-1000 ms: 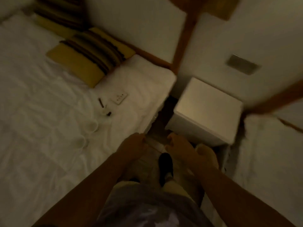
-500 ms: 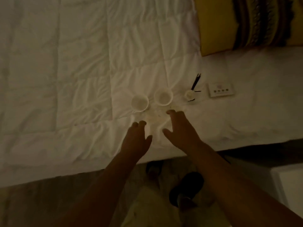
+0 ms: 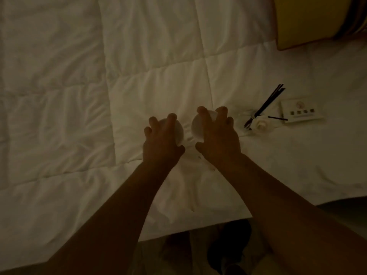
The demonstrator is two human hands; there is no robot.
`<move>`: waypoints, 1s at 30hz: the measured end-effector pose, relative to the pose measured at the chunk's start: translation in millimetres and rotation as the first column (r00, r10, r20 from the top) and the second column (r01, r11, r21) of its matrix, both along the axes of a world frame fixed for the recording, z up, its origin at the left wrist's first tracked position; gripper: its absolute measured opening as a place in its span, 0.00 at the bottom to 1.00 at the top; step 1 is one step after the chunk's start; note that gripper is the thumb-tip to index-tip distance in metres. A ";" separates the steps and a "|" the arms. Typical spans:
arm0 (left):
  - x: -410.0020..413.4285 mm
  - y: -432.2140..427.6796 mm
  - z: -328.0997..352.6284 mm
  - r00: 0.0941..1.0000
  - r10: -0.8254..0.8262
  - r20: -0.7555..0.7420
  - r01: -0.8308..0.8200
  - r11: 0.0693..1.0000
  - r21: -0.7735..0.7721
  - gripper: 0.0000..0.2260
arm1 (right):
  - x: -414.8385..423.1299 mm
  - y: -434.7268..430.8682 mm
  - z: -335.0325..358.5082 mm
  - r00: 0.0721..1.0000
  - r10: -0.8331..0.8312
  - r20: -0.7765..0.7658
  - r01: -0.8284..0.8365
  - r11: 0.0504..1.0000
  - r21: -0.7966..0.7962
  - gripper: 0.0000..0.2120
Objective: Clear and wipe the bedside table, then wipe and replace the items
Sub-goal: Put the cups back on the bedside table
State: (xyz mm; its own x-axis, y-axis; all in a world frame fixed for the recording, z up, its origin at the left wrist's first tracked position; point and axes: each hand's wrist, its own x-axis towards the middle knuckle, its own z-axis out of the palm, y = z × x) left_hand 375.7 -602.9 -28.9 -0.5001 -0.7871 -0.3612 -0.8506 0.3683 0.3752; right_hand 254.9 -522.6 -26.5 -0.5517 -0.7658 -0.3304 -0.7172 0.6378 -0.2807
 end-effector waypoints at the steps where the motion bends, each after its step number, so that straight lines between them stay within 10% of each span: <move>1: -1.9 -0.5 3.9 1.000 -0.029 -0.008 0.029 0.999 0.014 0.37 | -0.3 4.9 3.5 1.000 -0.025 0.008 0.025 1.000 -0.009 0.46; 11: -18.6 107.8 60.4 0.929 -0.370 0.027 0.367 0.927 0.079 0.38 | -0.1 167.7 32.1 0.896 -0.322 0.307 0.345 0.938 -0.024 0.45; 20: -195.9 333.0 70.3 0.629 -0.767 -0.125 0.777 0.627 0.057 0.37 | -93.2 428.9 51.8 0.586 -0.758 0.285 0.809 0.564 -0.166 0.37; 30: -369.3 575.3 43.8 0.313 -0.941 -0.128 0.947 0.320 -0.029 0.38 | -204.4 674.0 36.7 0.219 -0.952 0.215 0.965 0.179 -0.191 0.41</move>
